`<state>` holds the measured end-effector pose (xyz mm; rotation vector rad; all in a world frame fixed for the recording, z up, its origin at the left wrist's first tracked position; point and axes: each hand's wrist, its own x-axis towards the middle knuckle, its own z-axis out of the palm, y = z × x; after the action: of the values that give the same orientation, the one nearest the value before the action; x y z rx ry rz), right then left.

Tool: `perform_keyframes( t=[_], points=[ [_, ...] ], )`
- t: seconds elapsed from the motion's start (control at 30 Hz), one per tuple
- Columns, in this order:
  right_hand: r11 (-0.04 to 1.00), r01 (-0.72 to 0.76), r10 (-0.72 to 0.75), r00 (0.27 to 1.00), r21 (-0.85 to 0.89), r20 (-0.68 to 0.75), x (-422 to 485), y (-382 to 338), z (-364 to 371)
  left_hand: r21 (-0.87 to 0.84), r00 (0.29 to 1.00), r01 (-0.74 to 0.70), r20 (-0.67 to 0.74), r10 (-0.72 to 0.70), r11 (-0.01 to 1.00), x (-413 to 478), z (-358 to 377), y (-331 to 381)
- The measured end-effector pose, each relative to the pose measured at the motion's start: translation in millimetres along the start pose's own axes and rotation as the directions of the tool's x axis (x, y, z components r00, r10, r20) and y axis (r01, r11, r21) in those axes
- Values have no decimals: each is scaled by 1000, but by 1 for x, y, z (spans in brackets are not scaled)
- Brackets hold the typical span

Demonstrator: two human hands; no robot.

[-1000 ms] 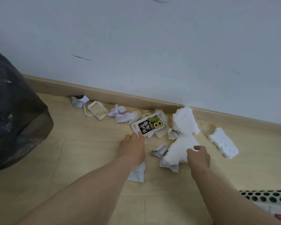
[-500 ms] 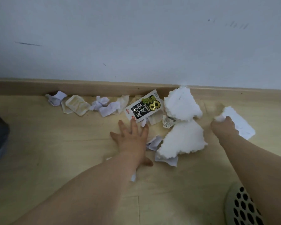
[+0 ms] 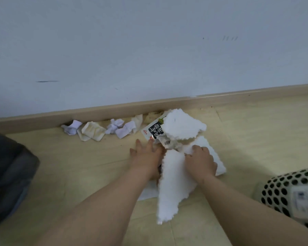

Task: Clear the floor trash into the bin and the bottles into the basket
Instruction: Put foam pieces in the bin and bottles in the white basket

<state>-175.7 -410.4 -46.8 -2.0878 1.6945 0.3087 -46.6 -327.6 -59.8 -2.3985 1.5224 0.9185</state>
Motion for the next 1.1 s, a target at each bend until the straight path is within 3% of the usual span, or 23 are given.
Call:
perform_keyframes(
  t=[0.13,0.27,0.37,0.47,0.53,0.6,0.67,0.73,0.9,1.1],
  points=[
    [979,94,-122,981,179,152,-32,-34,22,-108,987,-132,-103,121,985,-20,0,-45],
    [916,304,-367,898,260,244,-50,-57,35,-247,998,-52,-55,39,968,-42,0,-85],
    [895,338,-394,905,290,160,-50,-54,23,-348,990,54,-102,-95,936,-52,4,-106],
    [931,354,-353,935,83,-35,-42,-35,13,-462,943,149,-198,-266,874,-59,5,-113],
    [954,290,-297,949,-71,-104,-42,-20,11,-427,897,114,-344,-277,897,-65,1,-106],
    [970,211,-221,973,-124,-71,-44,-9,9,-255,869,-37,-486,-95,966,-70,-2,-89],
    [971,210,-208,978,-116,33,-42,-5,9,-76,866,-207,-478,146,975,-70,-2,-67],
    [945,279,-264,959,-168,107,-41,-7,12,17,892,-268,-373,254,963,-65,4,-46],
    [918,293,-289,956,-266,55,-44,-2,12,3,978,-146,-148,144,989,-55,23,-19],
    [959,225,-238,969,-175,-60,-50,22,15,-1,975,15,-221,-15,1000,-57,21,-31]
  ],
)
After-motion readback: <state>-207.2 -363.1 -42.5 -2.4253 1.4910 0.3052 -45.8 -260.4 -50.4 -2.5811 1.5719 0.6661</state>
